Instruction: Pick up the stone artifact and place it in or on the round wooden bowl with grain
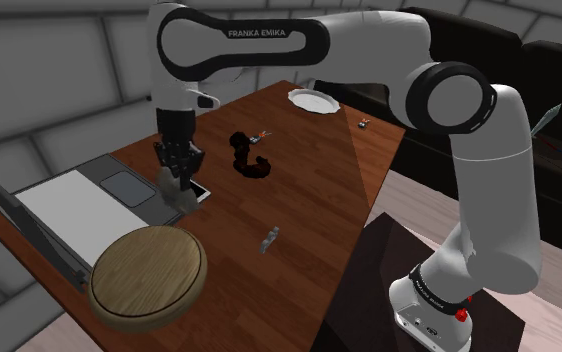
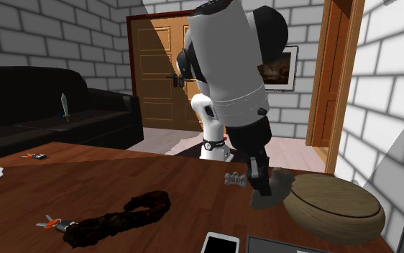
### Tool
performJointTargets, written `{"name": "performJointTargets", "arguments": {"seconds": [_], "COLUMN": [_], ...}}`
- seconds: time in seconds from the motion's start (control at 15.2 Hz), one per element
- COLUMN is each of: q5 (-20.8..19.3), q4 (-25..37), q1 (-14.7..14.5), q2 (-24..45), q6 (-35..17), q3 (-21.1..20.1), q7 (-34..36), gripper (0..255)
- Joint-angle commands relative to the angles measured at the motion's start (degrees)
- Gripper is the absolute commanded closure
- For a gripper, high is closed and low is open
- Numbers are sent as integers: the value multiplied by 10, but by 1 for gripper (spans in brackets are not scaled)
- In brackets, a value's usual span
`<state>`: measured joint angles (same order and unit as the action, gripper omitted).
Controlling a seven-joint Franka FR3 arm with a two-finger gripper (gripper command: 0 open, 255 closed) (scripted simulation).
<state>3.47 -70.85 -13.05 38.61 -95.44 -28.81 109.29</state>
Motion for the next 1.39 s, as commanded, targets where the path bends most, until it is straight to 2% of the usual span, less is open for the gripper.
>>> {"name": "performJointTargets", "arguments": {"seconds": [0.0, 0.86, 1.32], "q5": [1, 0, 19], "q4": [12, 117, 34], "q1": [0, -15, -52], "q2": [-4, 1, -50], "q6": [15, 110, 55], "q3": [-1, -5, -28], "q7": [2, 25, 89], "gripper": [255, 255, 255]}}
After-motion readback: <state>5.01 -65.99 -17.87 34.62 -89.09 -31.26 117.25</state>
